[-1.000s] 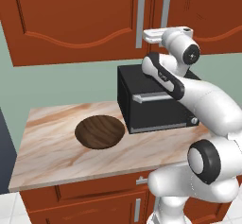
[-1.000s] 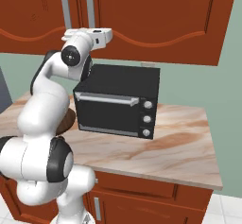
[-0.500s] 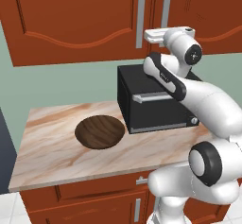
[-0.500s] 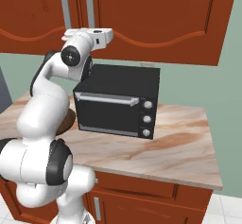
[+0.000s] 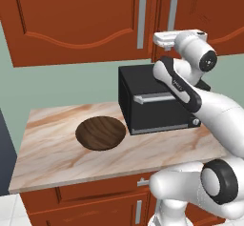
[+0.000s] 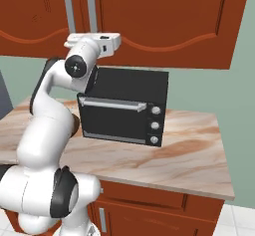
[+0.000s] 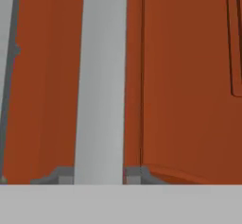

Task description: Open the cabinet. Pick the orange and apple from the cabinet and place them into the bowl. Then close the cabinet.

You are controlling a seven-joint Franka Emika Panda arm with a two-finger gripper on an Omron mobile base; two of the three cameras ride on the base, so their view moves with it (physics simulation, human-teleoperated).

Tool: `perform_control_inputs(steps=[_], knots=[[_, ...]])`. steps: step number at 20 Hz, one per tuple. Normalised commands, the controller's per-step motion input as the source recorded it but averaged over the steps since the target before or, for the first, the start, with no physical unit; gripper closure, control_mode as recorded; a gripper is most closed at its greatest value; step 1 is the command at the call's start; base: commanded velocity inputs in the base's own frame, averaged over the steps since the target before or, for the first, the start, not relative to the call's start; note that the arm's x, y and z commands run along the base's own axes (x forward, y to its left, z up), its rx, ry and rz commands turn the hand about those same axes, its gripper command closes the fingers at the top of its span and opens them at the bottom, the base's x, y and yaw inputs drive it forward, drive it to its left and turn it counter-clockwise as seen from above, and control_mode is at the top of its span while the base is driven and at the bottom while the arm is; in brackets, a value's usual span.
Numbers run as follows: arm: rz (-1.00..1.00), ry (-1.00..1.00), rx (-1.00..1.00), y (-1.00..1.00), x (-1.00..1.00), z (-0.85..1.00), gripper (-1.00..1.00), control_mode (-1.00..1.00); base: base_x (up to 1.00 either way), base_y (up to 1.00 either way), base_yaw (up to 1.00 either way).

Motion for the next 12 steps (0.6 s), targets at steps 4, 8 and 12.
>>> perform_control_inputs(steps=[4,8,12], knots=[[0.00,0.00,0.07,-0.76,-1.00,0.45,1.00,-1.00,0.00,0.00,0.00],[0.00,0.00,0.11,-0.88,-1.00,0.52,1.00,-1.00,0.00,0.00,0.00],[0.00,0.00,0.10,-0.97,-1.00,0.49,1.00,-1.00,0.00,0.00,0.00]])
